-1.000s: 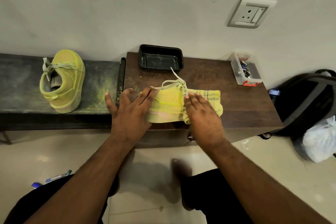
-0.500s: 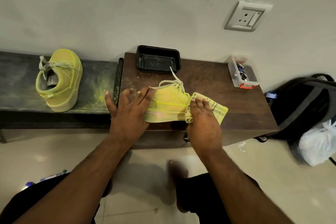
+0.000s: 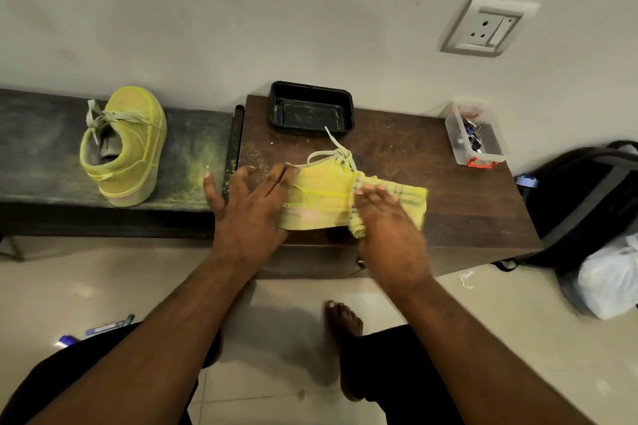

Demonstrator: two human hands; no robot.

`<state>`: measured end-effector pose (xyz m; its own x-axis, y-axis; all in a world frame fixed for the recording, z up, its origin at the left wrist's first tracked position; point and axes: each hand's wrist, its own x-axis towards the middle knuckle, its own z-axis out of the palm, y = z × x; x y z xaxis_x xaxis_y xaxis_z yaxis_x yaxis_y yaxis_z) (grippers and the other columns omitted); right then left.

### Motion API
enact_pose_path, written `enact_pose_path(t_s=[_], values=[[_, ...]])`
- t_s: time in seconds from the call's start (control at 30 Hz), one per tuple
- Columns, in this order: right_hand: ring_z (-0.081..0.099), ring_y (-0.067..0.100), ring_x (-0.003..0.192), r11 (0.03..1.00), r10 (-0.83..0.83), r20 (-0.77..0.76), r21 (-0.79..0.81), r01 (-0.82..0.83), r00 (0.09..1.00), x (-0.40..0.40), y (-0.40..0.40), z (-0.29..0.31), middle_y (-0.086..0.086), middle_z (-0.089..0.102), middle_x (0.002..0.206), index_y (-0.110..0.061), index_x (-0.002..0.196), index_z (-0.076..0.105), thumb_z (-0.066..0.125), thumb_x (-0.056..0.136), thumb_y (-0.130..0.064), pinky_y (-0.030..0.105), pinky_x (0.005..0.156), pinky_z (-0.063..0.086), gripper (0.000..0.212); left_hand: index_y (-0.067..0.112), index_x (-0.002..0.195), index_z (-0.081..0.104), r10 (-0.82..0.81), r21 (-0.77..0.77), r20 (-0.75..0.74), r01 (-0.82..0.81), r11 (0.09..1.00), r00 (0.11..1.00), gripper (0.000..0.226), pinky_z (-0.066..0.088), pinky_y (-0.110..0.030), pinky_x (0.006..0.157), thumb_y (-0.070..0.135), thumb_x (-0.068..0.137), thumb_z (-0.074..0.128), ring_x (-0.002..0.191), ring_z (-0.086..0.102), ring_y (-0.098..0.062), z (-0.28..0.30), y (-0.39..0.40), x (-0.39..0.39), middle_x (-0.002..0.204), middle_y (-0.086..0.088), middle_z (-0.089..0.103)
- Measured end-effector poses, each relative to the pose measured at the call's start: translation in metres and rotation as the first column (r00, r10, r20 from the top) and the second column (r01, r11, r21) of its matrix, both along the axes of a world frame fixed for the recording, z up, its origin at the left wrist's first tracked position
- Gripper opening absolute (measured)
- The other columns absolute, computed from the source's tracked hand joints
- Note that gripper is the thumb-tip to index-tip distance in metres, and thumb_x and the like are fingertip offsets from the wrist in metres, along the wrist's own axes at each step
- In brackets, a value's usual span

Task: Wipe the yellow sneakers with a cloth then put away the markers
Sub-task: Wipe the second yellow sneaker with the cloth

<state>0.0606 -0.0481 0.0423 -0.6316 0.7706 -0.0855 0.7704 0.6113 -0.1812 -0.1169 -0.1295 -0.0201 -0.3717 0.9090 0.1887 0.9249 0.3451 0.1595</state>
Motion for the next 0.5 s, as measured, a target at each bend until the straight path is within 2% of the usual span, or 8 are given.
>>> enact_pose_path(t_s=[0.07,0.13,0.2,0.27,0.37,0.43,0.5], values=[[0.031,0.02,0.141,0.977,-0.212,0.021,-0.006,0.213,0.977,0.027,0.018,0.006,0.004,0.037,0.152,-0.015,0.146,0.036,0.054,0.084,-0.001,0.028,0.114,0.022,0.066,0.034,0.144,0.024,-0.002,0.012,-0.009,0.002,1.0,1.0,0.101,0.012,-0.069,0.103,0.045,0.06,0.079,0.125,0.037,-0.033,0.001,0.001,0.001,0.143,0.016,0.031],[0.054,0.027,0.121,0.923,-0.383,0.02,-0.027,0.384,0.923,0.043,0.027,0.009,0.008,0.056,0.134,-0.015,0.135,0.05,0.055,0.082,-0.003,0.034,0.097,0.044,0.054,0.033,0.142,0.028,-0.014,0.061,-0.043,0.017,0.998,0.999,0.095,0.014,-0.069,0.102,0.042,0.062,0.078,0.123,0.041,-0.034,0.001,0.002,0.004,0.141,0.015,0.035],[0.061,0.03,0.107,0.901,-0.431,-0.004,-0.056,0.43,0.902,0.04,0.023,0.009,0.009,0.063,0.121,-0.013,0.125,0.054,0.052,0.08,-0.002,0.036,0.087,0.049,0.047,0.032,0.142,0.03,-0.022,0.103,-0.072,0.03,0.994,0.997,0.092,0.013,-0.067,0.103,0.035,0.063,0.079,0.122,0.043,-0.033,0.001,0.002,0.009,0.14,0.015,0.037],[0.054,0.03,0.12,0.913,-0.406,-0.053,-0.077,0.401,0.912,0.026,0.013,0.004,0.009,0.055,0.134,-0.011,0.132,0.05,0.05,0.08,0.0,0.037,0.097,0.045,0.053,0.032,0.141,0.032,-0.022,0.135,-0.098,0.035,0.99,0.995,0.094,0.012,-0.065,0.104,0.025,0.061,0.08,0.122,0.042,-0.032,0.0,0.003,0.013,0.14,0.016,0.037],[0.024,0.021,0.144,0.939,-0.342,-0.128,-0.078,0.335,0.931,-0.002,-0.003,0.001,0.006,0.031,0.154,-0.009,0.146,0.034,0.049,0.084,-0.001,0.028,0.115,0.021,0.064,0.031,0.14,0.035,-0.012,0.162,-0.121,0.031,0.986,0.993,0.091,0.012,-0.063,0.104,0.022,0.062,0.08,0.121,0.043,-0.031,-0.001,0.003,0.016,0.14,0.016,0.036],[0.016,0.017,0.146,0.96,-0.277,-0.185,-0.091,0.264,0.943,-0.02,-0.015,0.001,0.005,0.026,0.157,-0.009,0.148,0.028,0.05,0.085,-0.002,0.02,0.114,0.008,0.067,0.031,0.14,0.036,-0.014,0.175,-0.118,0.034,0.984,0.993,0.091,0.012,-0.063,0.104,0.025,0.061,0.082,0.121,0.042,-0.031,-0.001,0.002,0.017,0.14,0.016,0.036],[0.01,0.015,0.147,0.981,-0.181,-0.209,-0.111,0.16,0.961,-0.036,-0.026,0.001,0.004,0.02,0.158,-0.01,0.15,0.023,0.051,0.087,-0.003,0.021,0.115,0.002,0.069,0.03,0.141,0.035,-0.026,0.17,-0.104,0.043,0.985,0.994,0.097,0.012,-0.063,0.104,0.025,0.058,0.086,0.122,0.039,-0.03,0.0,0.001,0.015,0.141,0.015,0.035]])
